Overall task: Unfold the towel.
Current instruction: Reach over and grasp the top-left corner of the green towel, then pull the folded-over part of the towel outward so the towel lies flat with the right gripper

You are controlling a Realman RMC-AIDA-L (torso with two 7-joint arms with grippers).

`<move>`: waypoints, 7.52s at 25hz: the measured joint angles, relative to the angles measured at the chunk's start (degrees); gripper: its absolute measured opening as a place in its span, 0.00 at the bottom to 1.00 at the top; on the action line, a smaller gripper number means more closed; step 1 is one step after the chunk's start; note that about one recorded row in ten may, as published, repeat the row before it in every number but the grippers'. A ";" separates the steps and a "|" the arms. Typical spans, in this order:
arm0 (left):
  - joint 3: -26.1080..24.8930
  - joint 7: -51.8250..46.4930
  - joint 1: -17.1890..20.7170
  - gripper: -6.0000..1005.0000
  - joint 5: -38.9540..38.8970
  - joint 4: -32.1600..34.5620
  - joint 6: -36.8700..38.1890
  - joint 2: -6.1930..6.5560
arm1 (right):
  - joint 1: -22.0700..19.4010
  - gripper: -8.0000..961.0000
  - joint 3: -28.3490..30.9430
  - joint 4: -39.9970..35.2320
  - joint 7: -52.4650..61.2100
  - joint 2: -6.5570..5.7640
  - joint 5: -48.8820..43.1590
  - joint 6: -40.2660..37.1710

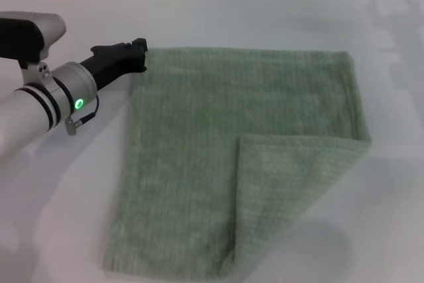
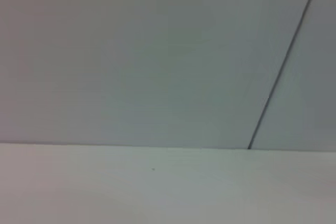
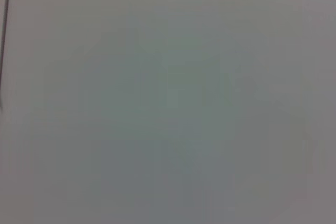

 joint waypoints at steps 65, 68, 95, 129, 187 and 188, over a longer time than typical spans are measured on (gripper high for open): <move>-2.90 12.07 -3.95 0.01 -0.09 2.48 -9.28 -3.98 | 5.16 0.74 -21.40 -6.03 16.21 -0.22 -0.09 18.61; -2.89 12.07 -3.87 0.01 -0.09 2.48 -9.29 -3.99 | 4.83 0.74 -25.27 -8.11 20.13 -0.43 -0.23 20.31; -2.81 11.86 -3.58 0.01 -0.09 1.86 -9.28 -3.80 | 5.87 0.74 -9.29 -17.53 90.29 -4.82 -78.22 -2.04; -1.86 11.39 -3.54 0.01 -0.09 0.45 -10.55 -3.80 | 19.09 0.74 -3.94 -18.49 109.84 -6.38 -110.88 -24.41; -1.56 11.37 -3.72 0.01 -0.09 0.37 -11.48 -3.40 | 19.75 0.74 -10.46 -16.88 115.77 -1.74 -123.67 -19.41; -1.53 11.37 -3.72 0.01 -0.09 0.37 -11.48 -3.43 | 19.76 0.74 -10.46 -16.88 115.77 -1.69 -123.69 -19.39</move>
